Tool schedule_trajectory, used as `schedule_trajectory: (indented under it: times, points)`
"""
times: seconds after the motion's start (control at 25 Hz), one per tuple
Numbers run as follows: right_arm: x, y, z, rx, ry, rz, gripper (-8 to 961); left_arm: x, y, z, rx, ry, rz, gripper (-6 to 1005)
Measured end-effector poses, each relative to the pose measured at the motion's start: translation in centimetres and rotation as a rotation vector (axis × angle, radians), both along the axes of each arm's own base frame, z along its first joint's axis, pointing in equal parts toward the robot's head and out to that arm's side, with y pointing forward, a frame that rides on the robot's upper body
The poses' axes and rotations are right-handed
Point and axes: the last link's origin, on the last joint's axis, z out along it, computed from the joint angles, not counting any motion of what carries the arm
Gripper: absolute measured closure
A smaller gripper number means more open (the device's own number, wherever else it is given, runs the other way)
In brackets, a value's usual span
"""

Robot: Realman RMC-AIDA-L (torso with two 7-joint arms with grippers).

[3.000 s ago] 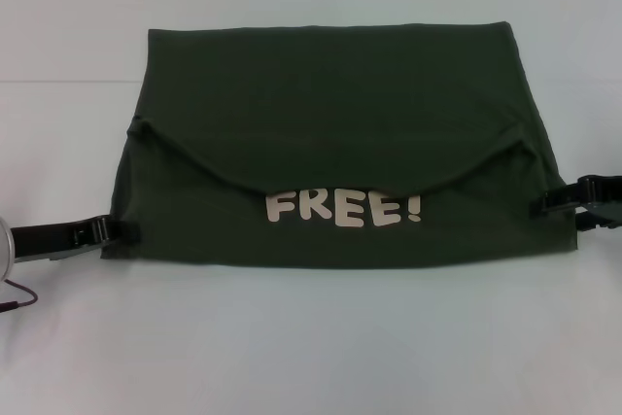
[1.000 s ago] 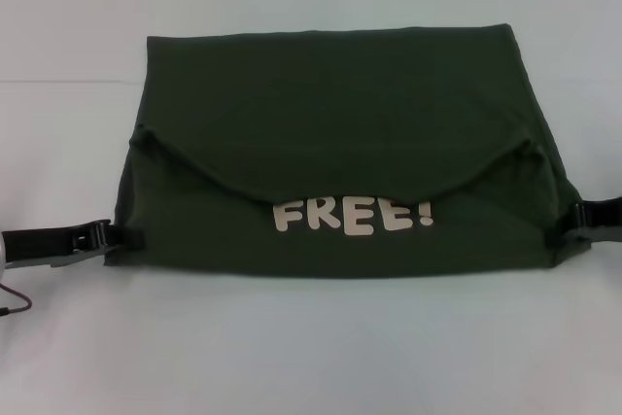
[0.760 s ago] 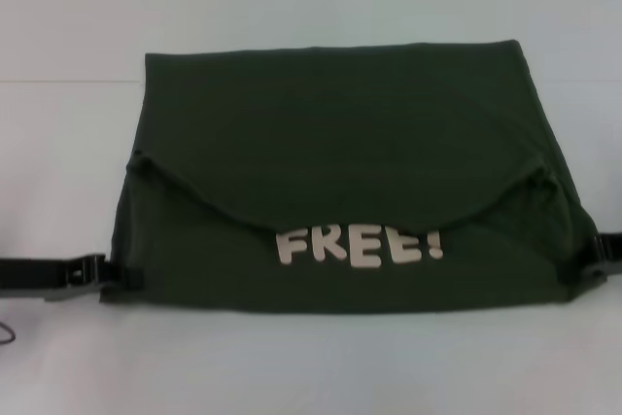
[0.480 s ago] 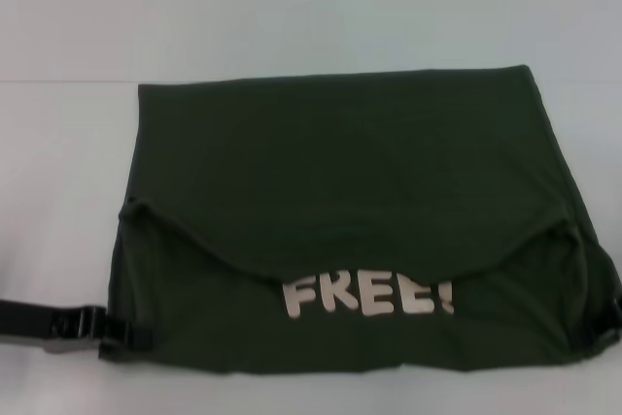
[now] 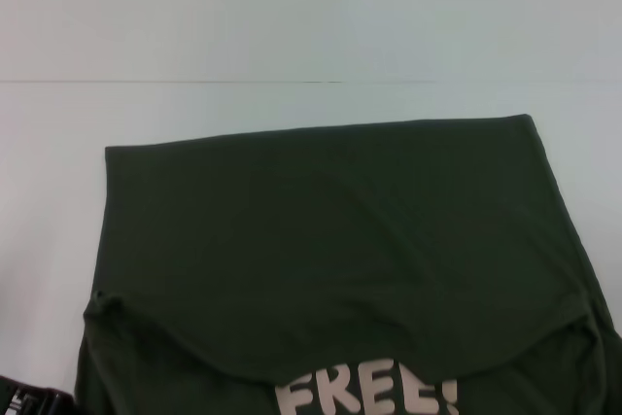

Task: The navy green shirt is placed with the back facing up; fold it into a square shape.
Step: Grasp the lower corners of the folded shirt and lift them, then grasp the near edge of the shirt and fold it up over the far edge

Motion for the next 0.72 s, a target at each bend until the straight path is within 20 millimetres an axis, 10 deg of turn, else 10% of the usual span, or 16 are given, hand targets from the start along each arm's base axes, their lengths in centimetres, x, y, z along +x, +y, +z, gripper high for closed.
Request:
schedule_trajectory:
  times: [0.72]
  points:
    - [-0.5, -0.4, 1.6, 0.001, 0.078, 0.025, 902, 1.5, 1.0, 2.1, 0.031, -0.078, -0.039, 955]
